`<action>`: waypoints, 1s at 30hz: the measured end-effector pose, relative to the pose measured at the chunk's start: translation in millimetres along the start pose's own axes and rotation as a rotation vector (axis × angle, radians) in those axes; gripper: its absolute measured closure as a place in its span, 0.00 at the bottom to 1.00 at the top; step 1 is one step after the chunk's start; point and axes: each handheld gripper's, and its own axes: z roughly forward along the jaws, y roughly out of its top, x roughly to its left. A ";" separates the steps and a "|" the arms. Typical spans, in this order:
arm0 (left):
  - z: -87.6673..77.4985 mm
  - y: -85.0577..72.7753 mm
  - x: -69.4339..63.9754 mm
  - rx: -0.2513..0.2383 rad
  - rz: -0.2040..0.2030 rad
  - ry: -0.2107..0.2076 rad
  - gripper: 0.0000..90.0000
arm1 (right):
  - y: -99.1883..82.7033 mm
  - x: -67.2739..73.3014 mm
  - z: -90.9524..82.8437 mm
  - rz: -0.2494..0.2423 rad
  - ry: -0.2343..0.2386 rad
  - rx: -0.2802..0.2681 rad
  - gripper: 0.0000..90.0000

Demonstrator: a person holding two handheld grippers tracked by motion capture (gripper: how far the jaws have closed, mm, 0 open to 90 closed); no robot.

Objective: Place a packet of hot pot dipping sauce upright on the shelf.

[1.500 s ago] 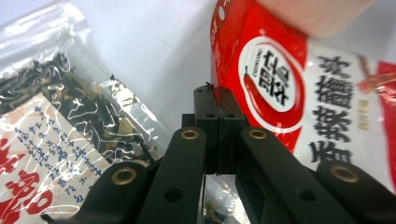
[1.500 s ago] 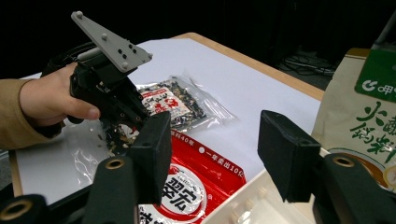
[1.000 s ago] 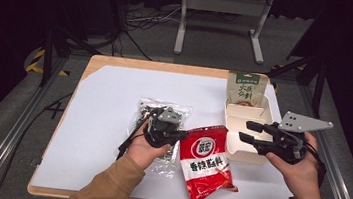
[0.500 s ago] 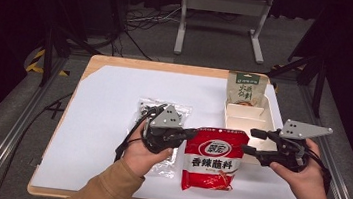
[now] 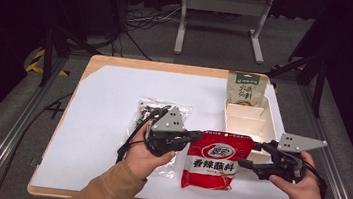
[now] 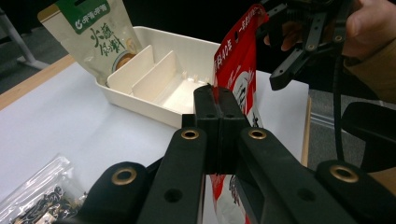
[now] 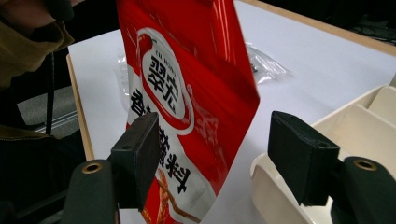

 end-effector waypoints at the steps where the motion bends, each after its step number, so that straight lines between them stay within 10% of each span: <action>1: -0.1 0.0 -0.1 -0.001 0.000 0.000 1.00 | -1.1 -0.2 2.0 0.002 0.000 0.011 0.39; 24: 1.5 -0.4 -0.2 0.001 -0.002 -0.013 1.00 | -4.0 9.0 41.9 -0.024 0.139 0.121 0.64; 30: 2.1 -2.2 1.5 0.003 -0.006 -0.012 1.00 | -5.5 11.4 48.5 -0.028 0.157 0.077 0.72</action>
